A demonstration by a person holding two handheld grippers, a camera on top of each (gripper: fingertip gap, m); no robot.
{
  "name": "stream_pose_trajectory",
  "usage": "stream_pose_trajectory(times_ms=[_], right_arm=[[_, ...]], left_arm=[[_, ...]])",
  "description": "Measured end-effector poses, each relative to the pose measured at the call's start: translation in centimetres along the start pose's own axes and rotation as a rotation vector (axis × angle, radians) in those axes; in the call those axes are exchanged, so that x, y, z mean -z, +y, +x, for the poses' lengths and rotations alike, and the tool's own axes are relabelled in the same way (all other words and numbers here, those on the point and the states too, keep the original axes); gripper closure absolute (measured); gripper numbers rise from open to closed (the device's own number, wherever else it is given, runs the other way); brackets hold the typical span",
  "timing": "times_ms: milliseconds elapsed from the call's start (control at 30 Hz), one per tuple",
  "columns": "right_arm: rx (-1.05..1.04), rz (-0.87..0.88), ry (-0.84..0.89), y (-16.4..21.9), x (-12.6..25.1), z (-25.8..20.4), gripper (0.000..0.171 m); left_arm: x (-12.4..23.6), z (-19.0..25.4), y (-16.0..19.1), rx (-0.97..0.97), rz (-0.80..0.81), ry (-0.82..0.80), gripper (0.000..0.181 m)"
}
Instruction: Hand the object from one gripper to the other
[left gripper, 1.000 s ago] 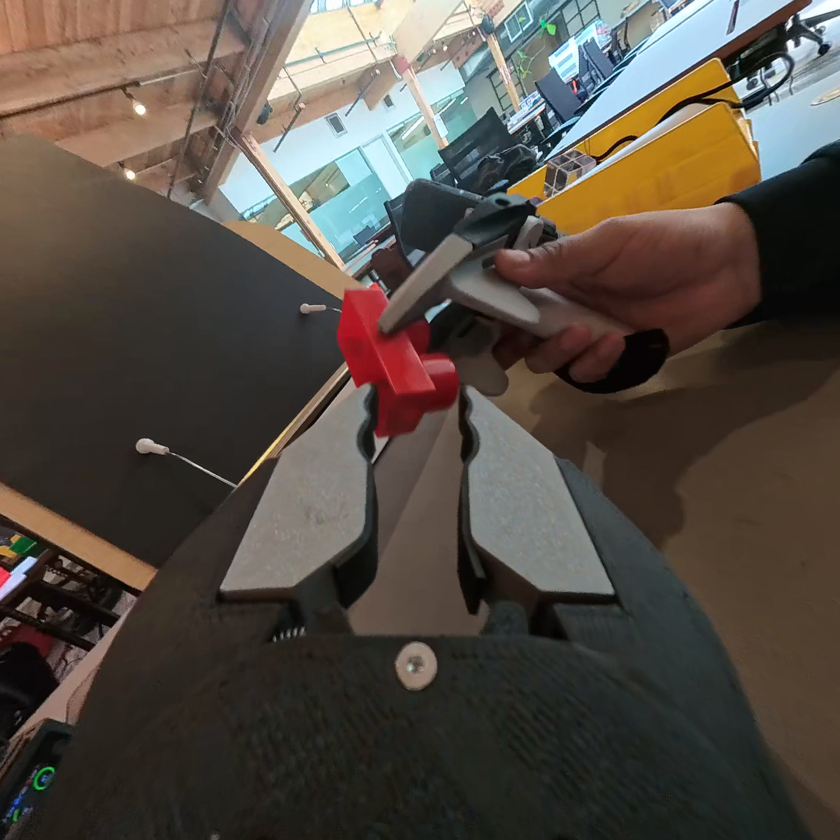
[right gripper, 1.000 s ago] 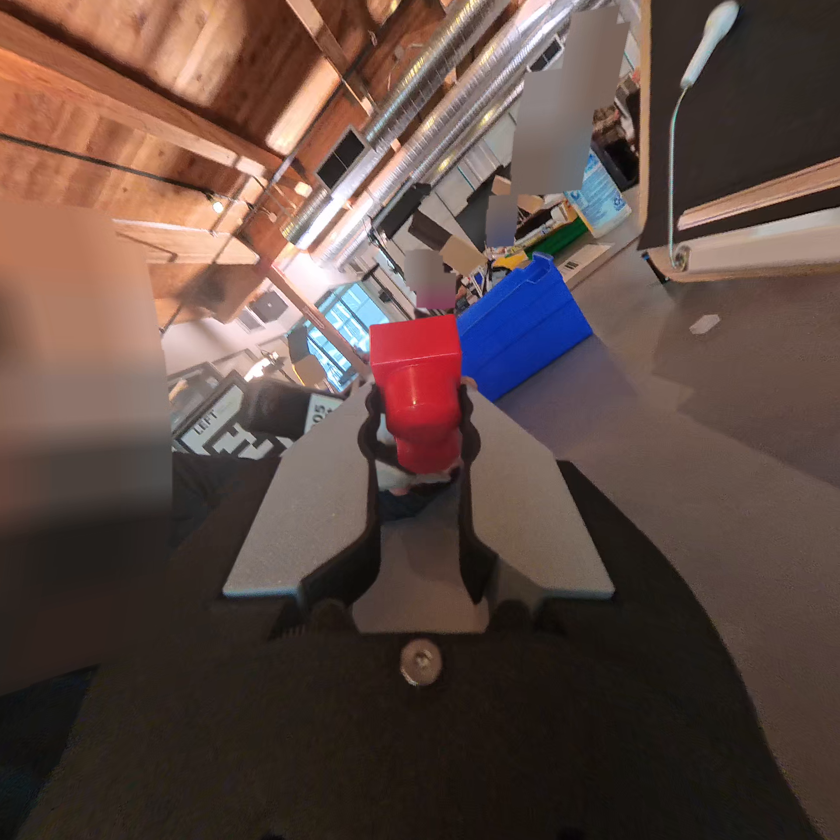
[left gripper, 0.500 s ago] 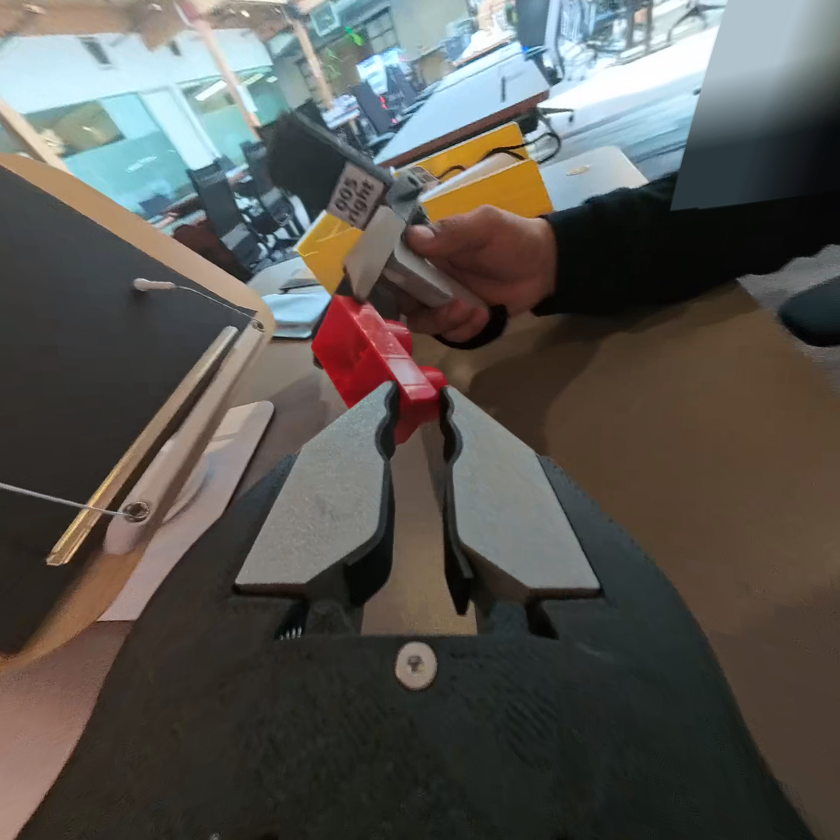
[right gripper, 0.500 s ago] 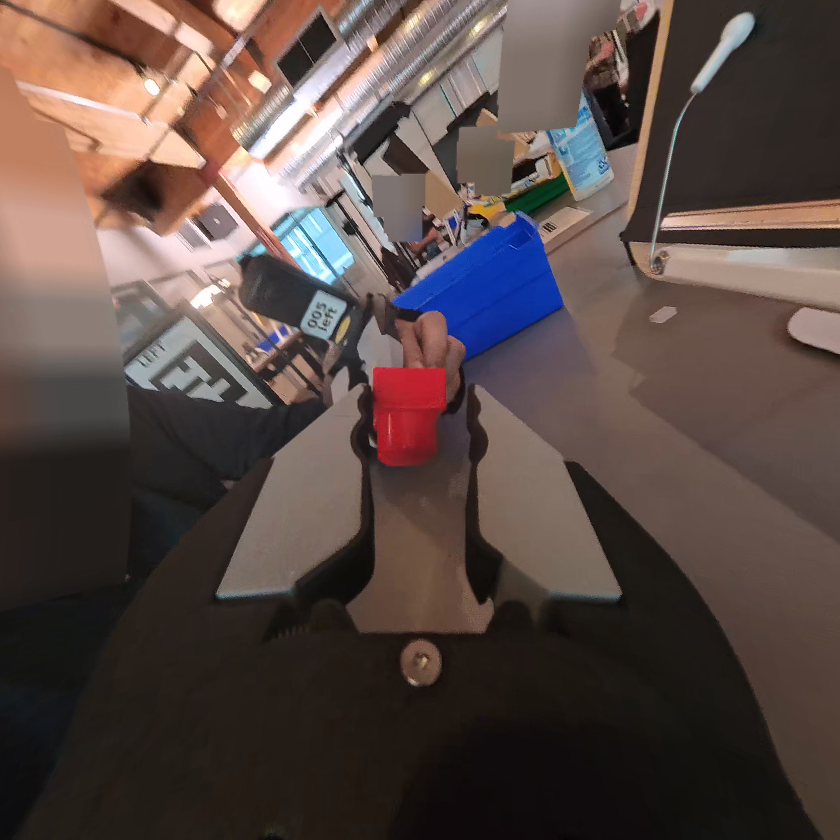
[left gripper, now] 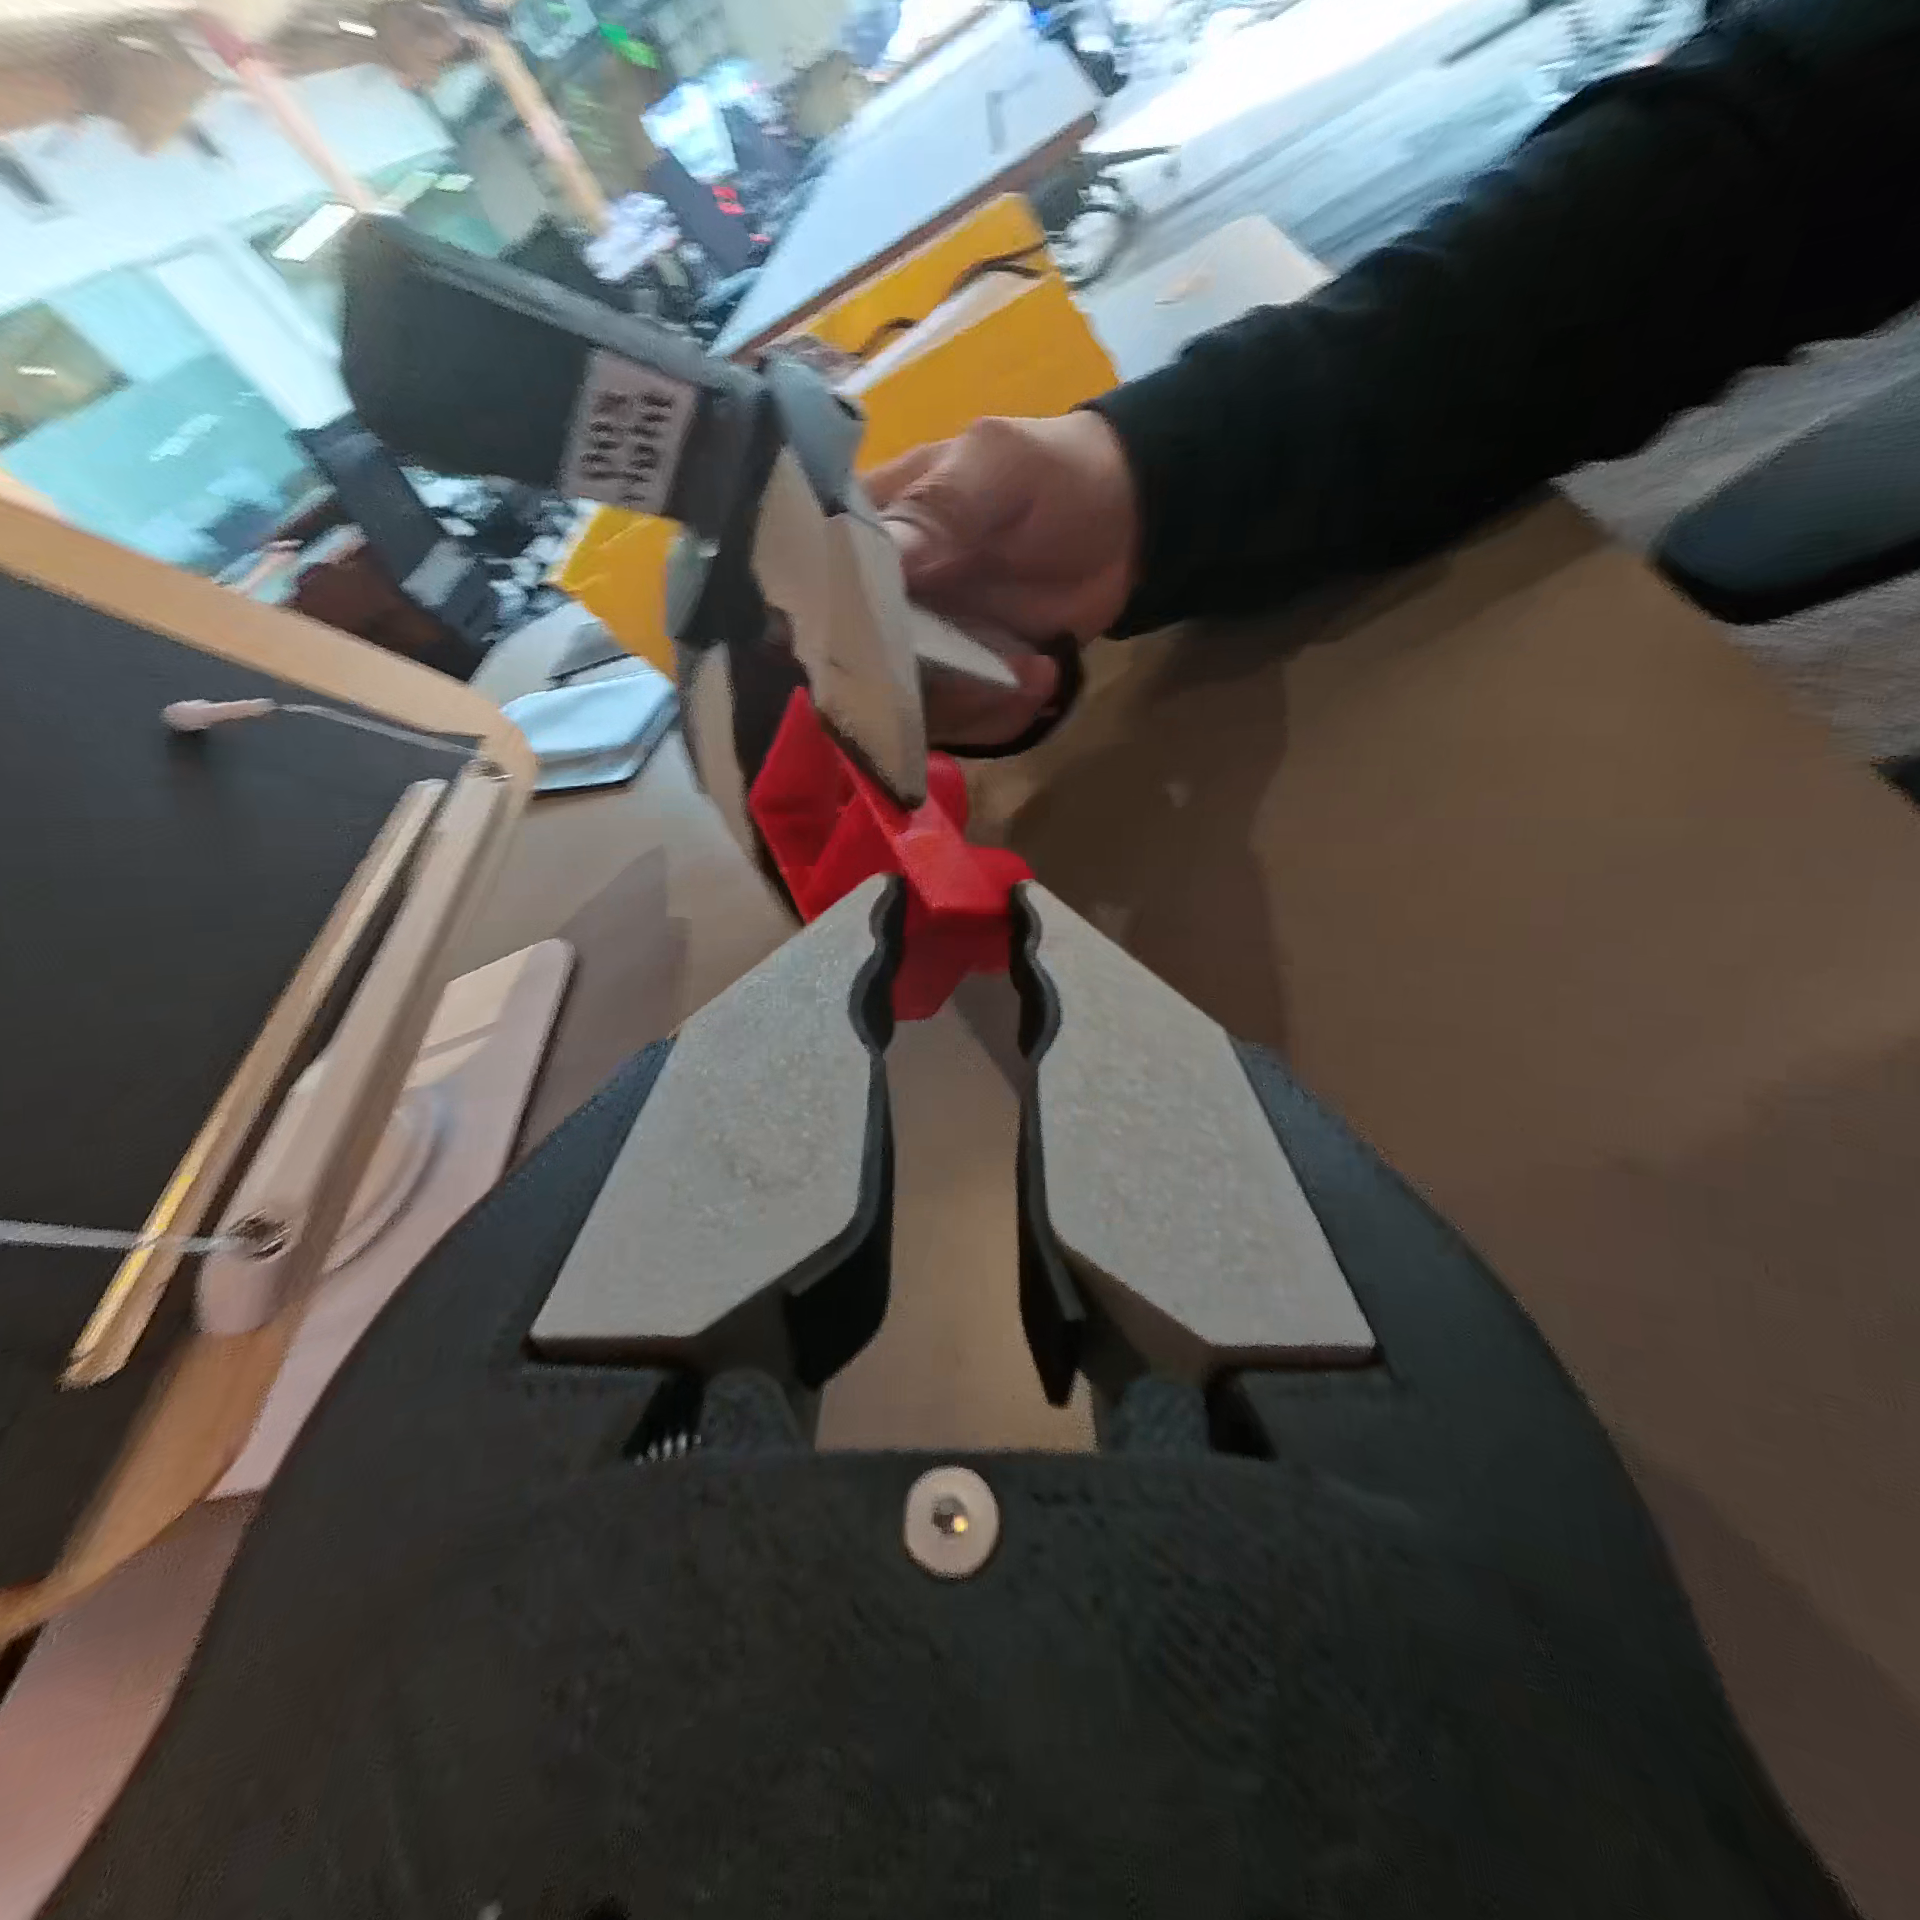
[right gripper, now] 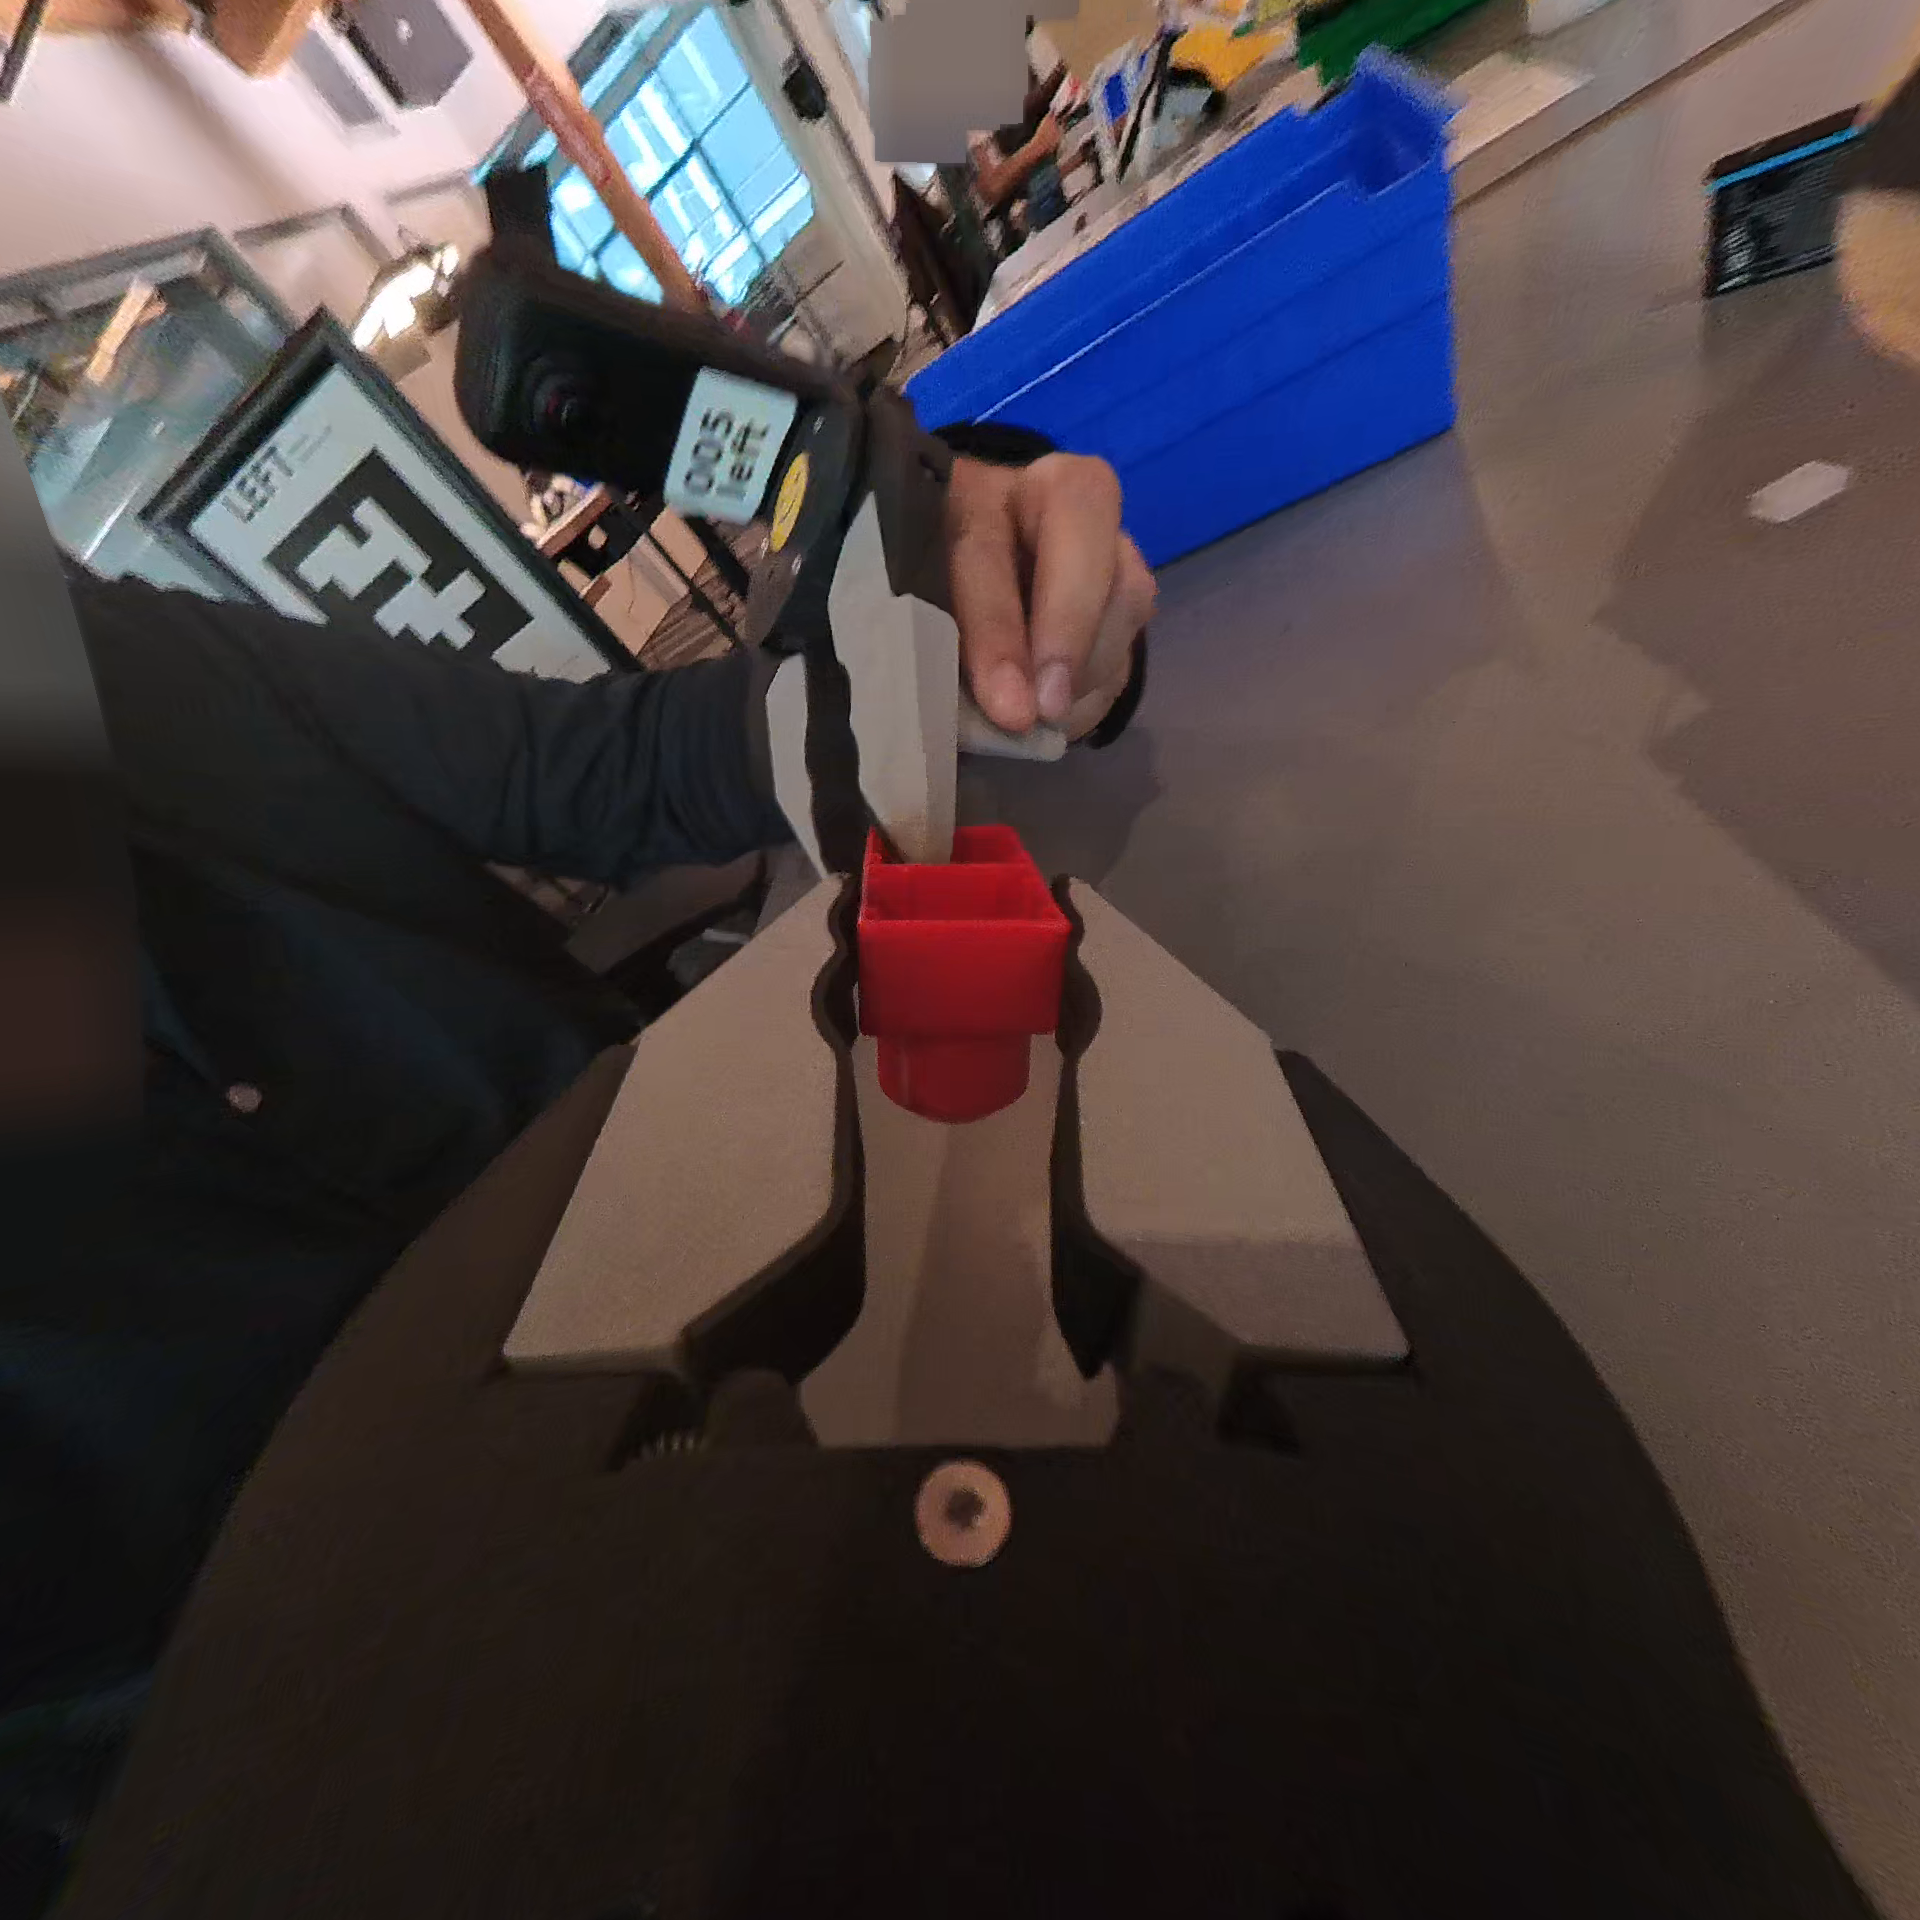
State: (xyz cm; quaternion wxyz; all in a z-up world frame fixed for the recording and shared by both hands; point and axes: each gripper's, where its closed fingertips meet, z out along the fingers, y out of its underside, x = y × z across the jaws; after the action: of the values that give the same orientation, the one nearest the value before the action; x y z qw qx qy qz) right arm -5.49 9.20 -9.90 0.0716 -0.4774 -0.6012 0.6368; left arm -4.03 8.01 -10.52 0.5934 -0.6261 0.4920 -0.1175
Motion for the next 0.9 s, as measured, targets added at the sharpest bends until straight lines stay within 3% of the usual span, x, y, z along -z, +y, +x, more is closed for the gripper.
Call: stream_pose_trajectory(times_ms=[200, 433, 467, 667, 833, 900], right_arm=[[-0.056, 0.145, 0.098, -2.0, 2.4, 2.1, 0.138], [-0.208, 0.425, -0.134, -5.4, 4.8, 0.3, 0.138], [-0.213, 0.429, -0.144, -5.4, 4.8, 0.3, 0.138], [-0.205, 0.324, -0.091, -3.9, 2.2, 0.9, 0.139], [-0.239, 0.348, -0.151, -4.2, 1.7, 0.4, 0.139], [-0.239, 0.337, -0.128, -4.1, 1.8, 0.7, 0.139]], left_arm=[[0.9, -3.9, 0.3, 0.16, 0.025, -0.183, 0.161], [0.6, -5.3, 1.4, 0.055, -0.079, -0.345, 0.145], [0.2, -5.1, 1.3, 0.043, -0.087, -0.345, 0.136], [-0.6, -4.8, 1.0, -0.138, -0.139, -0.438, 0.123], [0.4, -6.0, 0.2, -0.219, -0.112, -0.557, 0.134], [0.6, -6.2, -0.2, -0.227, -0.099, -0.572, 0.13]])
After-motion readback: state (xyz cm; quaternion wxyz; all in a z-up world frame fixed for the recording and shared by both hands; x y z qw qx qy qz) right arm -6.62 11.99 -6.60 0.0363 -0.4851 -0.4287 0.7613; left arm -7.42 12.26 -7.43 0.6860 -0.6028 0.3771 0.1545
